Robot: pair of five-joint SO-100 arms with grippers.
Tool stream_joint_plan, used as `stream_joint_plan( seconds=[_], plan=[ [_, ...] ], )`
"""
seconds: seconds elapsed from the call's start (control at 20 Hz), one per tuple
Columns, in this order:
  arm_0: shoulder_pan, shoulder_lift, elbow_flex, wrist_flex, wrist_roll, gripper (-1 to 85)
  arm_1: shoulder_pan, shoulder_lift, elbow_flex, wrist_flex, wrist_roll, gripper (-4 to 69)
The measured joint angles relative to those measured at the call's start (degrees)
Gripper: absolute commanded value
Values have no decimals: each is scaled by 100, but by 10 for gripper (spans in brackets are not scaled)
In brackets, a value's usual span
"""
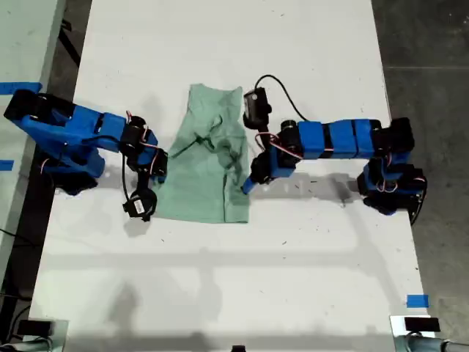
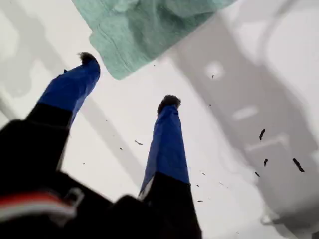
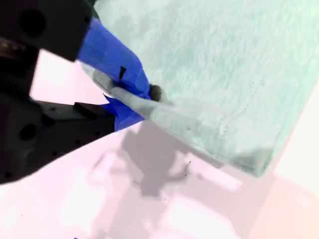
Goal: Fold tshirt
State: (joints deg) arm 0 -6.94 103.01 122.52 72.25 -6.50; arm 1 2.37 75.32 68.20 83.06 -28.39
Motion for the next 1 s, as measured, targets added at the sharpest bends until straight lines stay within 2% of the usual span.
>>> stream_joint_plan(
  seconds=[0.25, 0.55, 0.65, 0.8, 1.0],
  plan=[
    [-18, -492, -686, 448, 9, 1, -9, 18, 53, 0, 9, 278],
    [-79, -3981, -4465, 1556, 800, 1, -105, 18, 70, 0, 62, 278],
    [-88, -5027, -5555, 1617, 940, 215, -141, 9, 141, 0, 88, 279],
    [-88, -5537, -6100, 1723, 1107, 247, -176, 18, 176, 0, 123, 279],
    [-132, -5440, -6144, 2048, 1116, 242, -185, 18, 176, 0, 141, 279]
  ],
)
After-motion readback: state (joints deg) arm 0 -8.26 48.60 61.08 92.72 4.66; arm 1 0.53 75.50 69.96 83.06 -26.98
